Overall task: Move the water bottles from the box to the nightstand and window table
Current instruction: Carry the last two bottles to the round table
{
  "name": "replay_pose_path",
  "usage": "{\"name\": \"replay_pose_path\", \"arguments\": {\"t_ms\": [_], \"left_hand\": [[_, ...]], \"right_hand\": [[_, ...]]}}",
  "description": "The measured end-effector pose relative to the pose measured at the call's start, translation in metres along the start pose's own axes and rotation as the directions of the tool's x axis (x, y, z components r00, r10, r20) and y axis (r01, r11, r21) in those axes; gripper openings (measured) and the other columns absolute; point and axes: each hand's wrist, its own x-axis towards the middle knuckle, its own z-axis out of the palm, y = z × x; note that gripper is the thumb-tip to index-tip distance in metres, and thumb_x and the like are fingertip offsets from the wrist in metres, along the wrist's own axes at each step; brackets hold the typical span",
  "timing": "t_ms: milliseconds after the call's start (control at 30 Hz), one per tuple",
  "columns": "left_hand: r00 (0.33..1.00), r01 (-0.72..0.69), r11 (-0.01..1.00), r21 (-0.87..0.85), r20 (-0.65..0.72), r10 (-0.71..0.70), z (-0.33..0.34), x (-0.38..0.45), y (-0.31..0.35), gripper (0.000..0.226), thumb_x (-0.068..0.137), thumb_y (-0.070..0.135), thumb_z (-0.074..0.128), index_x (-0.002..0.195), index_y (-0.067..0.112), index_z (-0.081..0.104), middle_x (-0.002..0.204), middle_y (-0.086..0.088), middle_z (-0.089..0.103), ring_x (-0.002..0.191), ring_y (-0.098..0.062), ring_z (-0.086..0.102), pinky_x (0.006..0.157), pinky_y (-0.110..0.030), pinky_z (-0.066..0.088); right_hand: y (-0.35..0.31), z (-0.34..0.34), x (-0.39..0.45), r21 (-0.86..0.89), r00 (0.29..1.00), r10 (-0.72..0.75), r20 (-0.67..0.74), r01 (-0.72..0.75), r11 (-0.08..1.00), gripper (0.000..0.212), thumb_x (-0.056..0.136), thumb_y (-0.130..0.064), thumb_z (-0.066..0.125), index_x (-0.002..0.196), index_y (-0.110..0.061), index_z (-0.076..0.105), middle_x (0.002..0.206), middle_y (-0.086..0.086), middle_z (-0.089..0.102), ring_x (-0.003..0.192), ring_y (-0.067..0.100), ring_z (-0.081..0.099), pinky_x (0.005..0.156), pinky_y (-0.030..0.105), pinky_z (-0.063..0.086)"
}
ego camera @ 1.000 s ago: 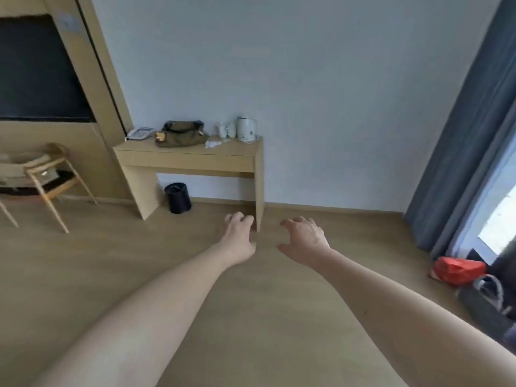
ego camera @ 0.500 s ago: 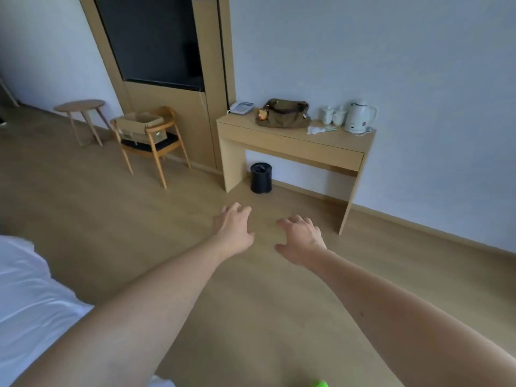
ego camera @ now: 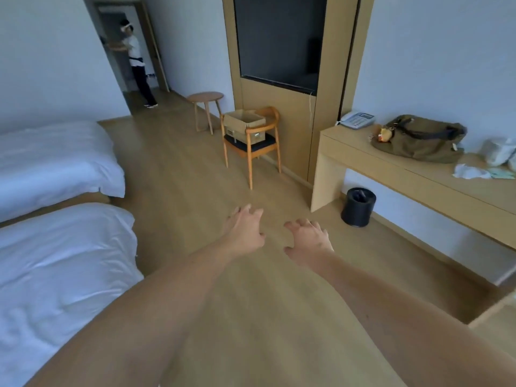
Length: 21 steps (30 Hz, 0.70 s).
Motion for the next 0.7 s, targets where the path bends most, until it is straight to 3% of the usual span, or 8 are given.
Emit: {"name": "replay_pose_path", "arguments": {"t_ms": [333,700], "left_hand": [[0.989,0.147,0.989,-0.01,0.012,-0.147,-0.011,0.142,-0.081,0.064,0.09,0.035,0.067,0.147,0.015,0.046,0.147,-0.011,0.045,0.137,-0.035,0.041,0.108,-0.049,0.045],[0.979,0.197,0.973,-0.122,-0.029,-0.202,-0.038,0.357,-0.258,0.064,0.09,0.034,0.065,0.147,0.014,0.045,0.147,-0.013,0.045,0.135,-0.036,0.04,0.107,-0.051,0.045]], "right_hand": [[-0.044,-0.008,0.194,0.032,0.988,-0.137,0.066,0.135,0.99,0.065,0.087,-0.038,0.07,0.147,-0.027,0.046,0.142,0.01,0.052,0.131,0.034,0.046,0.104,0.048,0.042],[-0.137,-0.017,0.431,-0.035,0.991,-0.124,0.055,0.126,0.991,0.058,0.092,-0.036,0.065,0.146,-0.023,0.047,0.141,0.009,0.052,0.129,0.033,0.047,0.105,0.045,0.042]]}}
